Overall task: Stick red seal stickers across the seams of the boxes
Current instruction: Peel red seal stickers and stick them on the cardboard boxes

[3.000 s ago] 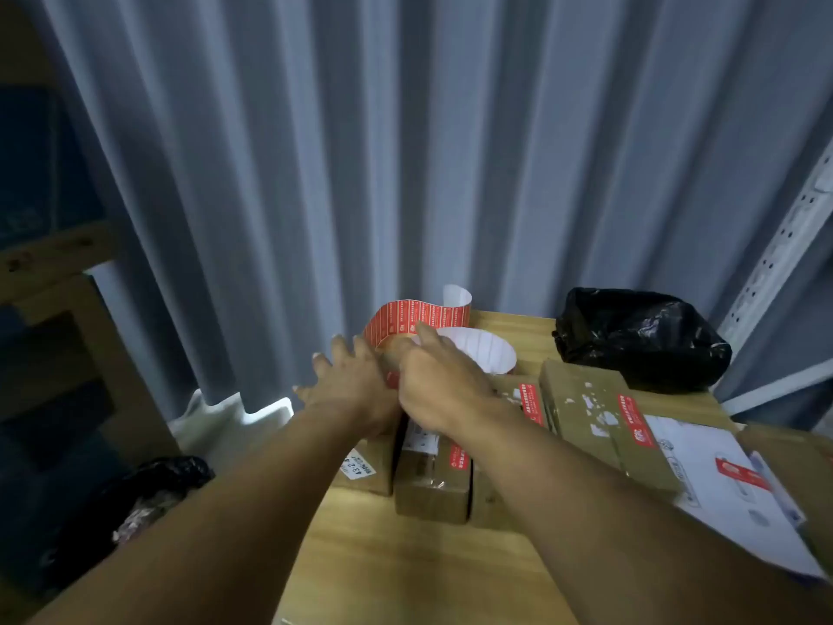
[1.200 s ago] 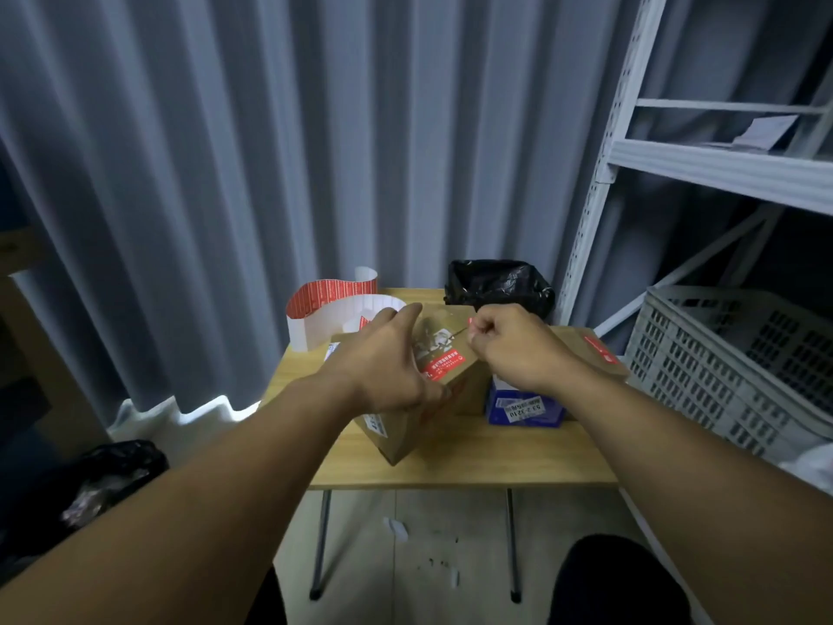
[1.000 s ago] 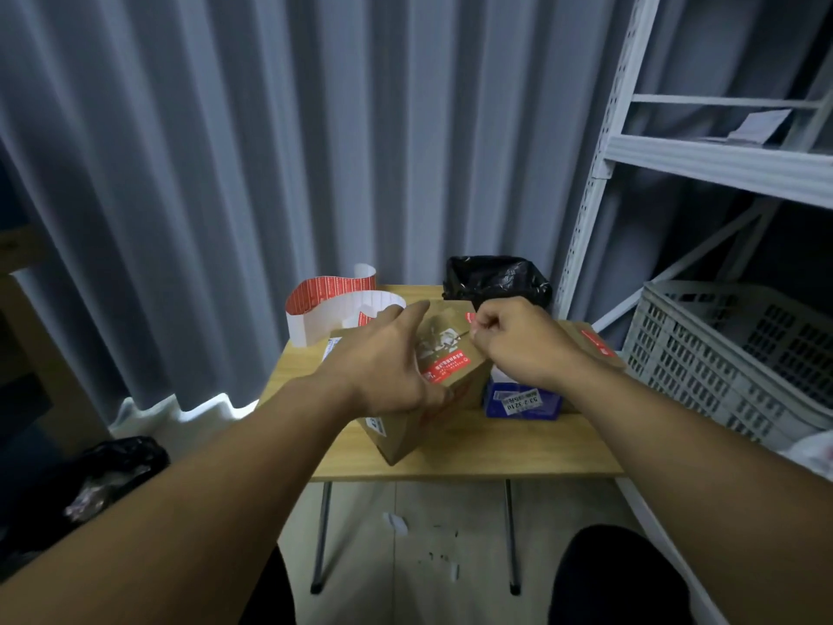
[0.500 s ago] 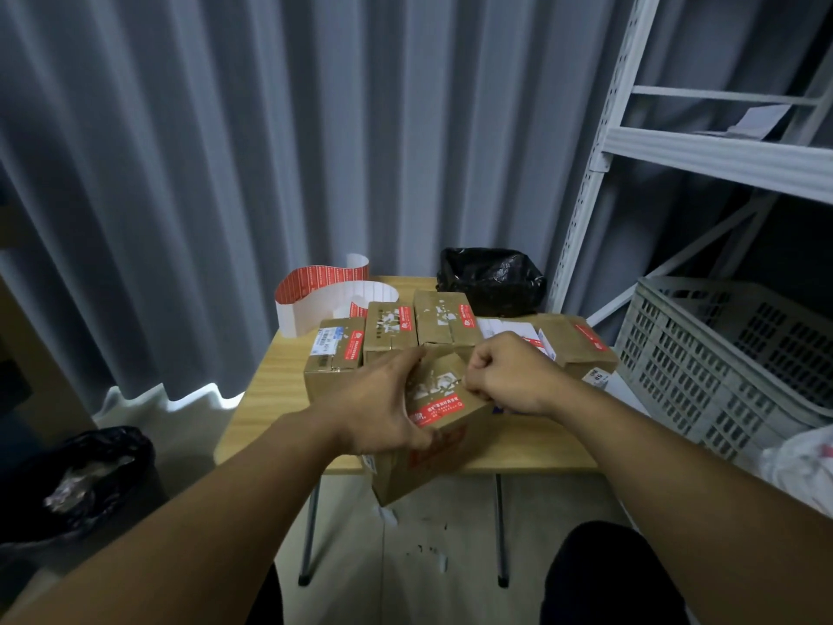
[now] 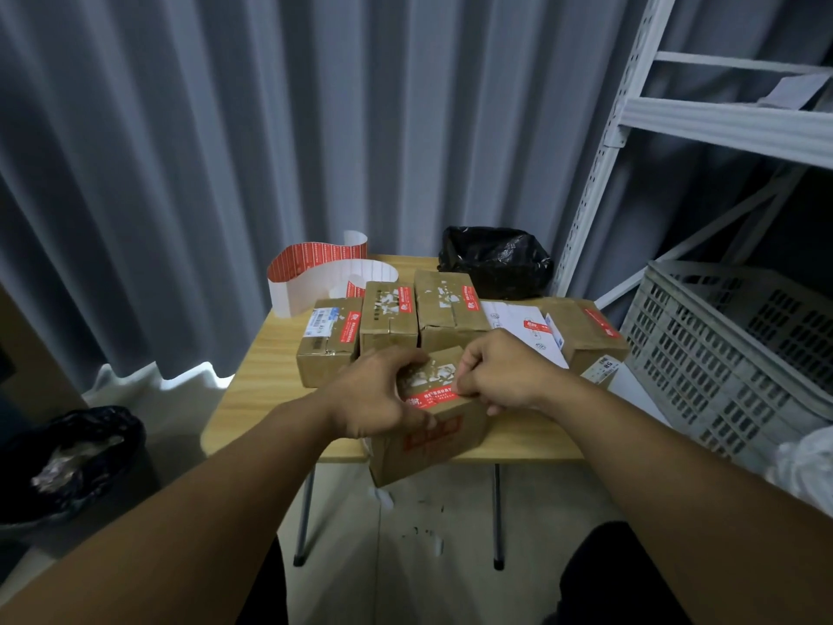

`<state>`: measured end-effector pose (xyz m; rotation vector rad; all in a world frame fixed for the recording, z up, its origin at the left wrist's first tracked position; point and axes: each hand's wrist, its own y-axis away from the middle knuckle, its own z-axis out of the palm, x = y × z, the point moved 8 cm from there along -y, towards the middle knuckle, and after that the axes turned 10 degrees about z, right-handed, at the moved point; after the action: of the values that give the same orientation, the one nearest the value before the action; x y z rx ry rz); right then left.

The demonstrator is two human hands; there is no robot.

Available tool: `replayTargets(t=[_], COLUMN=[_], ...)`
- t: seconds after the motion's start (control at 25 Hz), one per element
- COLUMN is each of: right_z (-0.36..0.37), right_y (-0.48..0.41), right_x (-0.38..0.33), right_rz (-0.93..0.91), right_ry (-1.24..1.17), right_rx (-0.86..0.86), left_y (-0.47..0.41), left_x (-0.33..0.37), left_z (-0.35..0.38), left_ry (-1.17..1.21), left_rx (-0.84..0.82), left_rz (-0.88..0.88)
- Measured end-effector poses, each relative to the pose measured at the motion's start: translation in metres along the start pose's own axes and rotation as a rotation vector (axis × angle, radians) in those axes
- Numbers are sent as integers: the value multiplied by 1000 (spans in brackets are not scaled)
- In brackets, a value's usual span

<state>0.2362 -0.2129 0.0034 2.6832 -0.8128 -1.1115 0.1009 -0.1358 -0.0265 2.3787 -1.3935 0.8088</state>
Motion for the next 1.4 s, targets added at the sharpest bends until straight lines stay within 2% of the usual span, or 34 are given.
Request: replayTargets(t=[0.12, 0.28, 0.48, 0.64, 0.8, 1.2, 1.4], right_z=[3, 4, 11, 14, 14, 10, 13], right_y=[-2, -4, -10, -6, -1, -1, -4], right_x=[-1, -4, -11, -19, -25, -28, -27], right_rz=[18, 48, 72, 38, 10, 93, 143], right_ry=[19, 48, 169, 333, 399, 278, 107], right_rx=[7, -6, -64, -92, -110, -147, -172], left_y=[-3, 0, 5, 2, 1, 1, -2], left_x=[-3, -14, -22, -22, -27, -21, -21], left_z=[3, 5, 2, 3, 6, 4, 5], left_ry=[50, -31, -3, 21, 19, 8, -30], left_rx=[-69, -171, -178, -184, -177, -173, -180], left_rz=[-2, 21, -9, -3, 18, 11, 16])
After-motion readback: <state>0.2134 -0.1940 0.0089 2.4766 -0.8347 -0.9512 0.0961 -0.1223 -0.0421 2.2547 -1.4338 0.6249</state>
